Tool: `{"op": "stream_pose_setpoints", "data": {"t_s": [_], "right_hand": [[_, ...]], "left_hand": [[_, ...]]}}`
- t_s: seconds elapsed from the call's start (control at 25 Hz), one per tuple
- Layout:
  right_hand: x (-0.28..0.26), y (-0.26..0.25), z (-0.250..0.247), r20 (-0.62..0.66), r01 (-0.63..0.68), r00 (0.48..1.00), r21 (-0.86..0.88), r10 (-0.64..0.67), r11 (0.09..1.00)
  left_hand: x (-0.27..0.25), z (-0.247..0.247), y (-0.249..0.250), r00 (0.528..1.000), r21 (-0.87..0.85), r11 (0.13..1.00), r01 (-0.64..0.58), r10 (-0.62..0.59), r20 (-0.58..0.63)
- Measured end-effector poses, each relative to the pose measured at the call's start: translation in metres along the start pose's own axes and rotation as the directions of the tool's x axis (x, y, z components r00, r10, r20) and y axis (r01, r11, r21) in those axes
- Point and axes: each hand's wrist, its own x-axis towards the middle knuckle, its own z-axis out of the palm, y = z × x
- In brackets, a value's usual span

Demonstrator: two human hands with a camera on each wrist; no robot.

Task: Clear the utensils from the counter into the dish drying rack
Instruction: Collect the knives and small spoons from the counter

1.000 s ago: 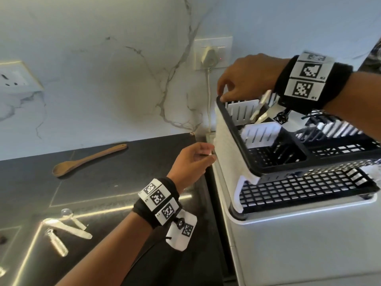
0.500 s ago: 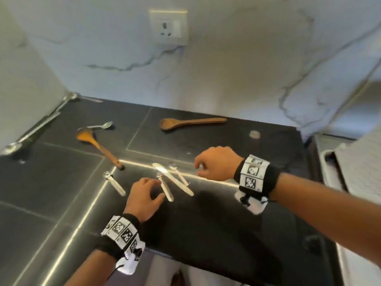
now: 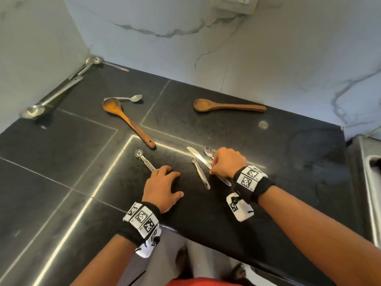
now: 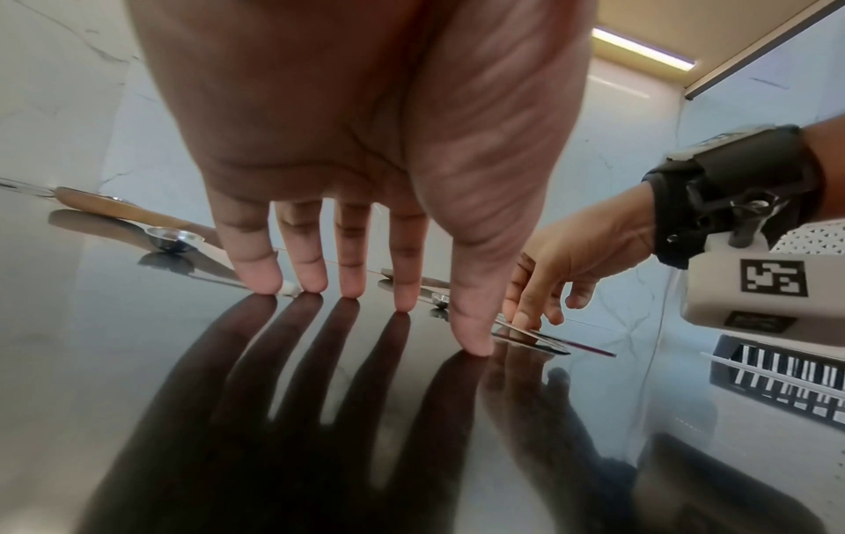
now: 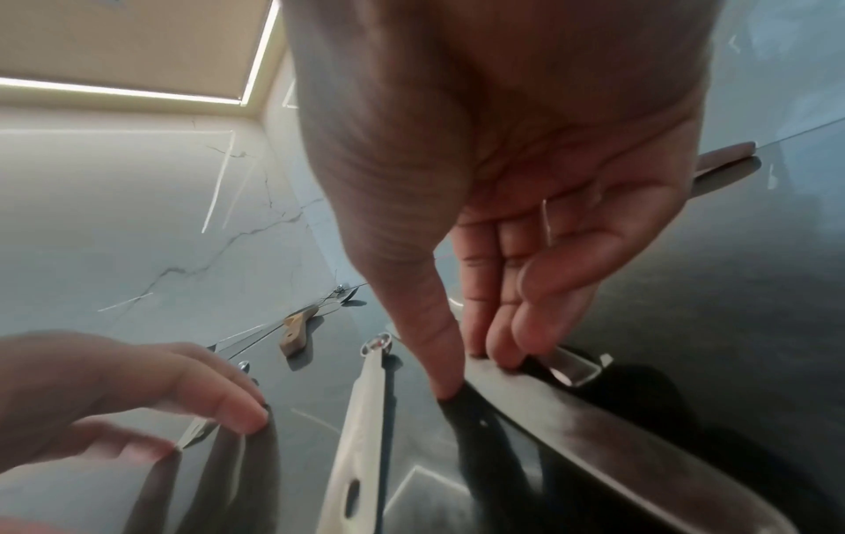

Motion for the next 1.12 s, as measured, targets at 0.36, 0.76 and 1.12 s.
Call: {"op": "stream_pose_setpoints", "data": {"t_s": [0.36,0.76,1.12], "right_hand": [[-0.006,-0.011,0.009,0.014,-0.009,1.0,-0.052,0.01,0.999],[-0.011,0.002,0.0,-0.015,0.17,0.985,-0.085,-0.171,0.982],[-0.01,0.008,0.005,0.011,0.226,0.974,-0.013,-0.226,0.974]], "left_hand": [[0.007,-0.005,0.005,0.998,-0.021,0.998,0.061,-0.06,0.015],[0.006,-0.005,0.016,0.985,-0.08,0.982,0.17,-0.169,0.018],[0.005,-0.005,0.026,0.972,-0.096,0.967,0.237,-0.237,0.012]]}}
